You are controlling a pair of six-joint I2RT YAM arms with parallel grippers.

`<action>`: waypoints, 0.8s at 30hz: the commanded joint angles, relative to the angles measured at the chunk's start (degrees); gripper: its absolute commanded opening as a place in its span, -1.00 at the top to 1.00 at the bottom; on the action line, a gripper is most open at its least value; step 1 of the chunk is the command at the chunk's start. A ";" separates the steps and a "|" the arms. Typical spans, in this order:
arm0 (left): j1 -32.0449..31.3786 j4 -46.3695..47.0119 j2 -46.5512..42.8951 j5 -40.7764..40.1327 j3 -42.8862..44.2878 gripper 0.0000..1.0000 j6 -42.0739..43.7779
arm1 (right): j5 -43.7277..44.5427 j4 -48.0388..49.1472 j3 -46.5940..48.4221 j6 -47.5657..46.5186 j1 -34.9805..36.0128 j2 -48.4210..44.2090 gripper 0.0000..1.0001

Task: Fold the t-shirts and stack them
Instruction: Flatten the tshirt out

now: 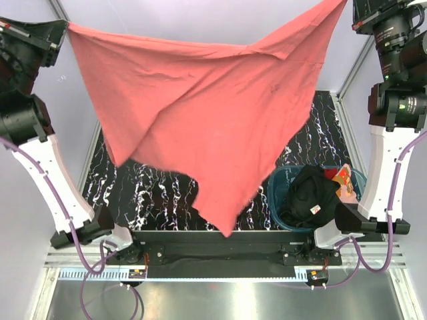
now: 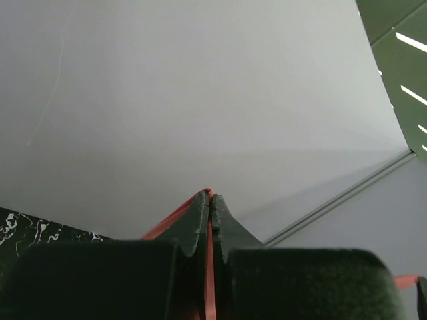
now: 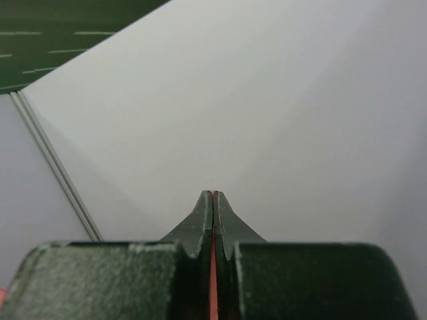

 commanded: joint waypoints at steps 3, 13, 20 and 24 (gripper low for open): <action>4.50 5.09 -8.91 4.75 3.23 1.00 -1.88 | 1.36 0.10 2.79 -3.05 -0.21 -9.82 1.00; 14.45 15.29 -13.31 10.45 -1.55 1.00 -16.81 | 5.93 -2.28 2.26 -7.27 -0.21 -16.70 1.00; 14.45 8.96 -15.78 11.44 -7.42 1.00 -11.22 | 4.53 -2.65 0.53 -4.54 -0.21 -15.18 1.00; 14.45 8.35 -16.13 11.44 -7.58 1.00 -9.90 | 4.97 -2.81 -1.24 -5.51 -0.21 -15.98 1.00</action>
